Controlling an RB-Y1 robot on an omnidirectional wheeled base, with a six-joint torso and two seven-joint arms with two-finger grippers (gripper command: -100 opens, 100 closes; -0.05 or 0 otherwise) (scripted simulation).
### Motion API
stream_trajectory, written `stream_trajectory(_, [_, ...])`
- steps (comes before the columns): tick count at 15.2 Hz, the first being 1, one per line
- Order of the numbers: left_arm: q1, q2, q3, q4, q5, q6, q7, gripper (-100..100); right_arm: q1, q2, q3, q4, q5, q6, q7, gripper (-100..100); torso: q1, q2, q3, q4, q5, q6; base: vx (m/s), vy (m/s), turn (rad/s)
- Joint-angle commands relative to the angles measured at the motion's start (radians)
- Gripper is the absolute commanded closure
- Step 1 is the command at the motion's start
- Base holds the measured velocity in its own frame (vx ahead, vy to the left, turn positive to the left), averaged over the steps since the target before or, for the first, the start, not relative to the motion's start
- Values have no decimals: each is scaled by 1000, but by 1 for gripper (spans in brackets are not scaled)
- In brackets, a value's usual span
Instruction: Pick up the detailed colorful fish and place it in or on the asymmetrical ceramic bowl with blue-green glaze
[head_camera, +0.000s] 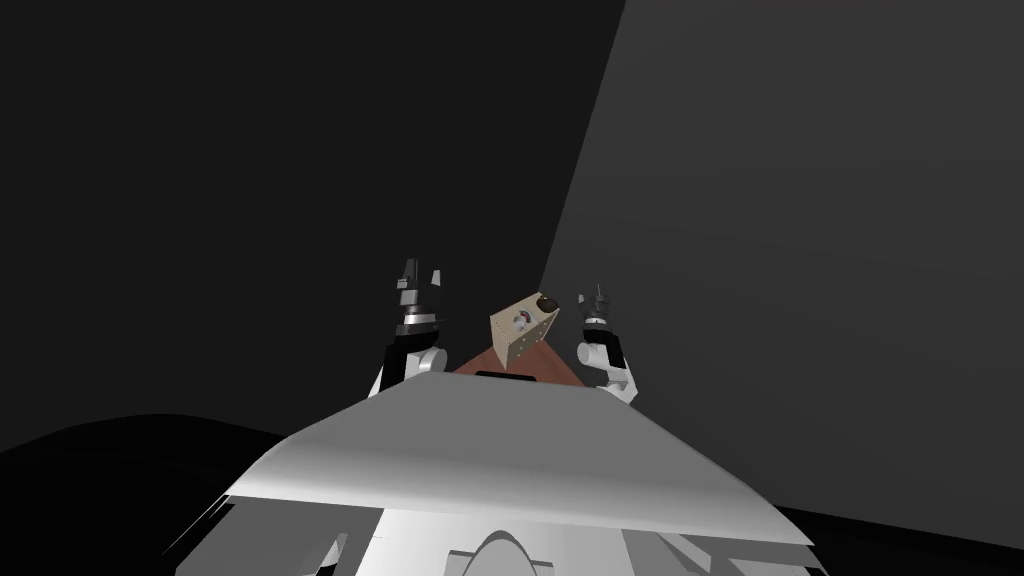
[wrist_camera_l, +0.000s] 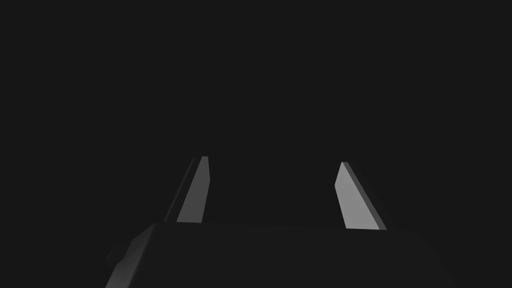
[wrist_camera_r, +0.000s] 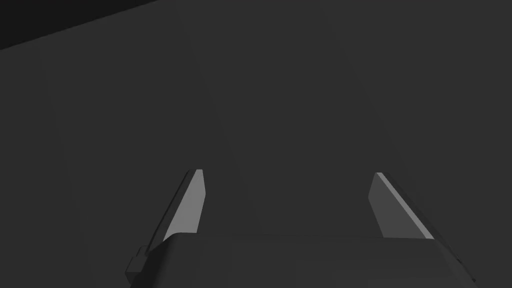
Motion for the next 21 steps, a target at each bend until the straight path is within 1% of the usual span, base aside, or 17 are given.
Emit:
stream_trajectory(1, [0, 0, 0, 0, 0, 0, 0, 0, -31, 2, -3, 50, -15, 26, -23, -100, 0, 0, 0, 0, 0, 0, 34, -28, 151])
stream_trajectory(2, [0, 0, 0, 0, 0, 0, 0, 0, -31, 2, -3, 59, -15, 26, -23, -100, 0, 0, 0, 0, 0, 0, 20, -21, 50])
stream_trajectory(3, [0, 0, 0, 0, 0, 0, 0, 0, -66, -2, -8, 85, -36, 56, -52, -100, 1, 1, 0, 0, 0, 0, 19, -19, 132])
stream_trajectory(5, [0, 0, 0, 0, 0, 0, 0, 0, -72, -2, -8, 116, -36, 56, -52, -100, 1, 1, 1, 0, 0, 0, 19, -21, 86])
stream_trajectory(6, [0, 0, 0, 0, 0, 0, 0, 0, -113, -7, -13, 146, -57, 85, -83, -100, 1, 1, 1, 0, 0, 1, 18, -17, 112])
stream_trajectory(8, [0, 0, 0, 0, 0, 0, 0, 0, -113, -7, -13, 175, -57, 85, -83, -100, 1, 1, 1, 0, 0, 0, 17, -20, 98])
stream_trajectory(9, [0, 0, 0, 0, 0, 0, 0, 0, -154, -12, -18, 206, -79, 116, -115, -100, 1, 2, 1, 0, 0, 1, 16, -23, 118])
stream_trajectory(10, [0, 0, 0, 0, 0, 0, 0, 0, -154, -12, -18, 232, -79, 116, -115, -100, 1, 1, 1, 0, 0, 0, 19, -27, 139])
stream_trajectory(11, [0, 0, 0, 0, 0, 0, 0, 0, -154, -12, -18, 235, -79, 116, -115, -100, 1, 1, 1, 0, 0, 0, 17, -22, 53])
stream_trajectory(12, [0, 0, 0, 0, 0, 0, 0, 0, -192, -17, -23, 267, -100, 146, -149, -100, 1, 2, 1, 0, 0, 1, 24, -22, 119])
stream_trajectory(15, [0, 0, 0, 0, 0, 0, 0, 0, -195, -17, -23, 296, -100, 146, -149, -100, 1, 1, 1, 0, 0, 1, 16, -21, 67])
stream_trajectory(16, [0, 0, 0, 0, 0, 0, 0, 0, -236, -23, -27, 326, -122, 176, -184, -100, 1, 2, 1, 0, 0, 1, 8, -15, 120])
stream_trajectory(17, [0, 0, 0, 0, 0, 0, 0, 0, -236, -23, -27, 353, -122, 176, -184, -100, 1, 2, 1, 0, 0, 0, 12, -25, 149])
stream_trajectory(18, [0, 0, 0, 0, 0, 0, 0, 0, -236, -23, -27, 359, -122, 176, -184, -100, 1, 2, 1, 0, 0, 0, 12, -23, 62])
stream_trajectory(19, [0, 0, 0, 0, 0, 0, 0, 0, -276, -30, -30, 394, -144, 207, -220, -100, 1, 2, 1, 0, 0, 1, 18, -26, 135])
stream_trajectory(20, [0, 0, 0, 0, 0, 0, 0, 0, -276, -30, -30, 417, -144, 207, -220, -100, 1, 2, 1, 0, 0, 0, 22, -30, 145])
stream_trajectory(21, [0, 0, 0, 0, 0, 0, 0, 0, -313, -37, -33, 445, -166, 237, -256, -100, 1, 1, 1, 0, 0, 0, 22, -40, 173])
